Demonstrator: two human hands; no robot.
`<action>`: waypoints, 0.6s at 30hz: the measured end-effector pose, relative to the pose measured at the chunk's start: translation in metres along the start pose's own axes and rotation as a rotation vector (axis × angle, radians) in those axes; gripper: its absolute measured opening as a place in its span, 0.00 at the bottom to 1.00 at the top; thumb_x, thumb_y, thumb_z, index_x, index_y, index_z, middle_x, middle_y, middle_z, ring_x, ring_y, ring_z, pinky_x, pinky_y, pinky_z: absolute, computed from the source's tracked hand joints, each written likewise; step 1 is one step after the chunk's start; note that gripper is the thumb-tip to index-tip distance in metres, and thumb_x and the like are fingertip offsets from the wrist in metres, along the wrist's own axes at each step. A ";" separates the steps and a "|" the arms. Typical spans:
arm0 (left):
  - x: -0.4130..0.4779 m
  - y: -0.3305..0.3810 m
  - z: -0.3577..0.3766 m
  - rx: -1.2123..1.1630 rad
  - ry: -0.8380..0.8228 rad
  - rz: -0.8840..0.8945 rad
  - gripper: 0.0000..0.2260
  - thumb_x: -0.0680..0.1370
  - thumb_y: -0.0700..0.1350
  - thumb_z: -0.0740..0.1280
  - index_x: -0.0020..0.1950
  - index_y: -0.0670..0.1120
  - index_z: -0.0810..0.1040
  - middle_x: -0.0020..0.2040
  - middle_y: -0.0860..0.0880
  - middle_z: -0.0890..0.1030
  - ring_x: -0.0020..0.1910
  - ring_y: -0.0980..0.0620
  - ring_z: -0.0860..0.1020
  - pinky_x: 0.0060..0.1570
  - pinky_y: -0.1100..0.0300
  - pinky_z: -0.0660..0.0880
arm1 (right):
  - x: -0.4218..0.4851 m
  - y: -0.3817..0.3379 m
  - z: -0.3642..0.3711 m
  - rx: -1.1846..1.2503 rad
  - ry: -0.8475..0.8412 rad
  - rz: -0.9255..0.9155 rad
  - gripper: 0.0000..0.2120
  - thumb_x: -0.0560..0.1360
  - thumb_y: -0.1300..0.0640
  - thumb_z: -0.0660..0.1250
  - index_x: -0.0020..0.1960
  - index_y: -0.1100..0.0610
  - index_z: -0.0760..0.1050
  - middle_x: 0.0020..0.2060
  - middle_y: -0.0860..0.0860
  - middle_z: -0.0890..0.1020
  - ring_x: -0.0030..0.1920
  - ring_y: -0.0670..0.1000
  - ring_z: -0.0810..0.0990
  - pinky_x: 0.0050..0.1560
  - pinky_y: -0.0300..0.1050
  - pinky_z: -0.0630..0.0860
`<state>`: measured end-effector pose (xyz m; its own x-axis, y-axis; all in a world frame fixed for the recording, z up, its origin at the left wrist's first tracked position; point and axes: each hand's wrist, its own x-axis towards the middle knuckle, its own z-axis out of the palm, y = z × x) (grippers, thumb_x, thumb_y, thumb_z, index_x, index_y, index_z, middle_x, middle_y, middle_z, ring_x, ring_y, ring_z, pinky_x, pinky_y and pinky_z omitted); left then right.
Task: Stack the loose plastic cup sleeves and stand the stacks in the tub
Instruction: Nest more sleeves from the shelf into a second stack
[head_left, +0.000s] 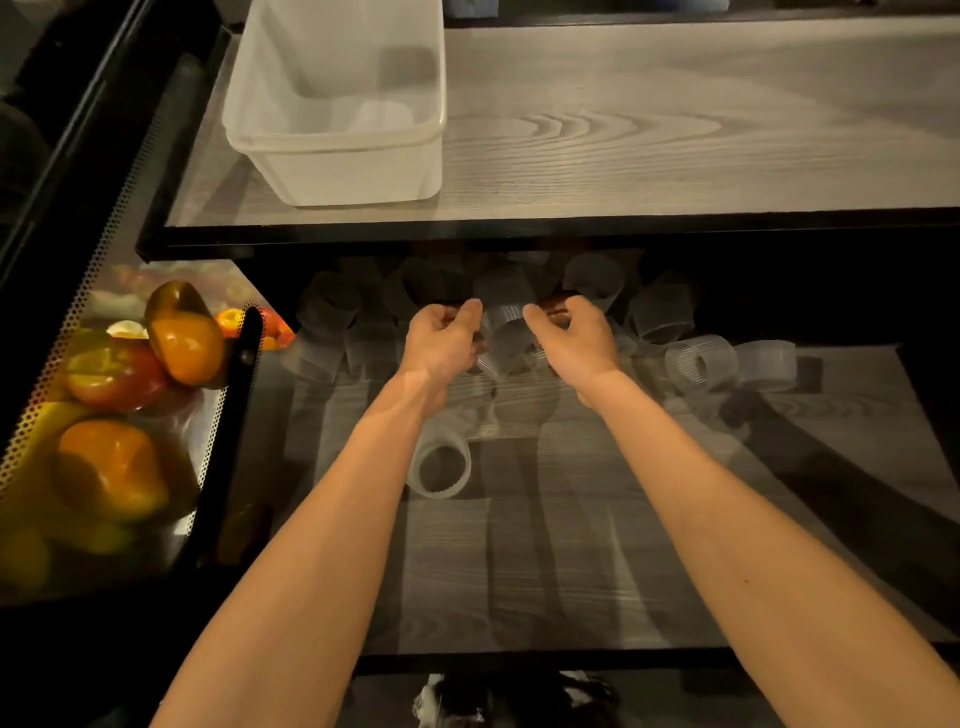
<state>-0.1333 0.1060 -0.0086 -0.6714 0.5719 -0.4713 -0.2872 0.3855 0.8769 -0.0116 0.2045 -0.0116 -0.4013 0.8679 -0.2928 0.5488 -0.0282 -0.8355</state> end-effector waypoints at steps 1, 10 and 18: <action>-0.001 -0.001 -0.003 -0.006 0.009 0.008 0.10 0.81 0.51 0.69 0.54 0.45 0.78 0.52 0.43 0.85 0.51 0.45 0.86 0.56 0.48 0.82 | -0.003 0.000 0.000 0.052 -0.026 0.009 0.13 0.76 0.45 0.70 0.53 0.54 0.77 0.47 0.49 0.83 0.49 0.50 0.83 0.53 0.50 0.81; -0.035 -0.011 -0.085 -0.154 -0.353 -0.016 0.22 0.69 0.36 0.75 0.63 0.43 0.80 0.52 0.46 0.84 0.49 0.53 0.82 0.50 0.59 0.75 | -0.041 -0.010 -0.004 0.127 -0.602 -0.024 0.23 0.70 0.62 0.78 0.63 0.56 0.77 0.47 0.50 0.78 0.45 0.47 0.78 0.40 0.41 0.75; -0.069 -0.035 -0.128 0.105 -0.417 0.042 0.28 0.69 0.25 0.72 0.66 0.45 0.77 0.61 0.48 0.83 0.60 0.50 0.82 0.48 0.59 0.80 | -0.076 -0.007 0.013 -0.128 -0.771 -0.133 0.23 0.68 0.66 0.78 0.58 0.57 0.73 0.46 0.54 0.81 0.44 0.51 0.81 0.51 0.53 0.81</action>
<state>-0.1640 -0.0393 0.0055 -0.3416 0.8237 -0.4526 -0.1804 0.4152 0.8917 0.0057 0.1326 0.0103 -0.8386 0.2706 -0.4727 0.5217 0.1493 -0.8400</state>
